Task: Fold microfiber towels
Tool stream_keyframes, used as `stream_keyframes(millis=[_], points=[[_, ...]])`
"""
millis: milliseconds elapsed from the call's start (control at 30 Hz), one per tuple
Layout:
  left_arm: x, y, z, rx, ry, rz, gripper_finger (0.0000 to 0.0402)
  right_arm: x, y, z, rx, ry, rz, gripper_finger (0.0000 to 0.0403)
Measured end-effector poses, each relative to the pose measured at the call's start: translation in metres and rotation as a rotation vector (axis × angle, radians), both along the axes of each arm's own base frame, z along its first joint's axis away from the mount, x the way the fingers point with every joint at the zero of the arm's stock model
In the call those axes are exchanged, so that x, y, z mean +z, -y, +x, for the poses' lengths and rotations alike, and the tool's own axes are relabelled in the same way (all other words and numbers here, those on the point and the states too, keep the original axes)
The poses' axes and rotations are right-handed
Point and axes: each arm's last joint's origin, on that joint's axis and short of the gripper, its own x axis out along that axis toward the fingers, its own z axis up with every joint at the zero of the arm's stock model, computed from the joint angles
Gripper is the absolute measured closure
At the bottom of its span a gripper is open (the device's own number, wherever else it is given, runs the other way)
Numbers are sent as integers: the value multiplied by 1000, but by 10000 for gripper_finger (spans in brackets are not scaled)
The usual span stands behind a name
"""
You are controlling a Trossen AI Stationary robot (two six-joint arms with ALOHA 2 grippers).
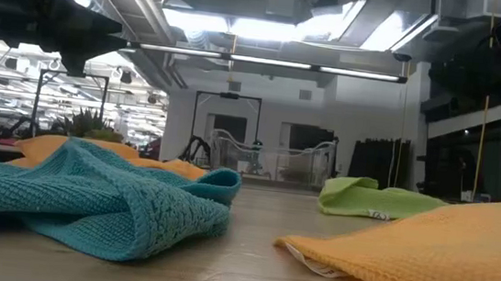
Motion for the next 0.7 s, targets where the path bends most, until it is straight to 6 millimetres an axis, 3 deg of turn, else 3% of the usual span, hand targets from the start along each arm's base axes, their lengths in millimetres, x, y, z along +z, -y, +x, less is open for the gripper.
stream_keyframes(millis=[700], points=[[0, 0, 0, 0, 0, 0, 250, 4, 0, 0, 0, 36, 5, 185]])
